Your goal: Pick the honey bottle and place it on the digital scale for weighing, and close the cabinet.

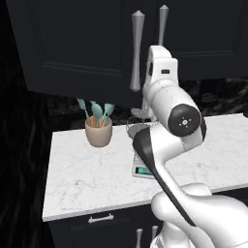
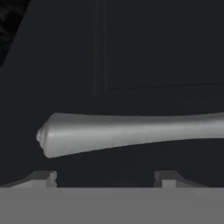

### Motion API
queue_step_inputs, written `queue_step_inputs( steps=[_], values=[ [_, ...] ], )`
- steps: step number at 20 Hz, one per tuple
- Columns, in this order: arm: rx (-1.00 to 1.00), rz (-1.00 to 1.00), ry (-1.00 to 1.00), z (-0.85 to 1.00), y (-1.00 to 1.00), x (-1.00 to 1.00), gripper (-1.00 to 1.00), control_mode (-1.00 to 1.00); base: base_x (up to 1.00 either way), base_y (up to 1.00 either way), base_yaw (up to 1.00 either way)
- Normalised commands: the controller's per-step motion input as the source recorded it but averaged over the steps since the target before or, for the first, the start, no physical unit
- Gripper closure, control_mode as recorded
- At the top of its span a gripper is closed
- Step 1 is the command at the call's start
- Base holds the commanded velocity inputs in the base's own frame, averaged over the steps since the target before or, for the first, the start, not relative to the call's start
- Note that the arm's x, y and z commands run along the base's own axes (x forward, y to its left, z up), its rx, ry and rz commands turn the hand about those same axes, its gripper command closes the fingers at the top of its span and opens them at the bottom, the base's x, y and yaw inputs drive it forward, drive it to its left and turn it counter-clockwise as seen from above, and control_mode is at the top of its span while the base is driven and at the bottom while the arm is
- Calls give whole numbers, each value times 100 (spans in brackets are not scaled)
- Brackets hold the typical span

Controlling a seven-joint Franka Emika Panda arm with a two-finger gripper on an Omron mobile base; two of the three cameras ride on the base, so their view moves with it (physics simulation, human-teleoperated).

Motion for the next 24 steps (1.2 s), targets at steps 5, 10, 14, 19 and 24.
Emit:
queue_step_inputs(
  steps=[5,10,14,19,24],
  values=[
    [-10,-18,0,-43,38,100,-100,-100,0,0,0],
    [-3,-10,0,-41,13,100,-100,-100,0,0,0],
    [0,-3,3,-34,-1,100,-100,-100,0,0,0],
    [0,0,6,-53,0,100,-100,-100,0,0,0],
    [0,0,1,-70,0,100,-100,-100,0,0,0]
  ],
)
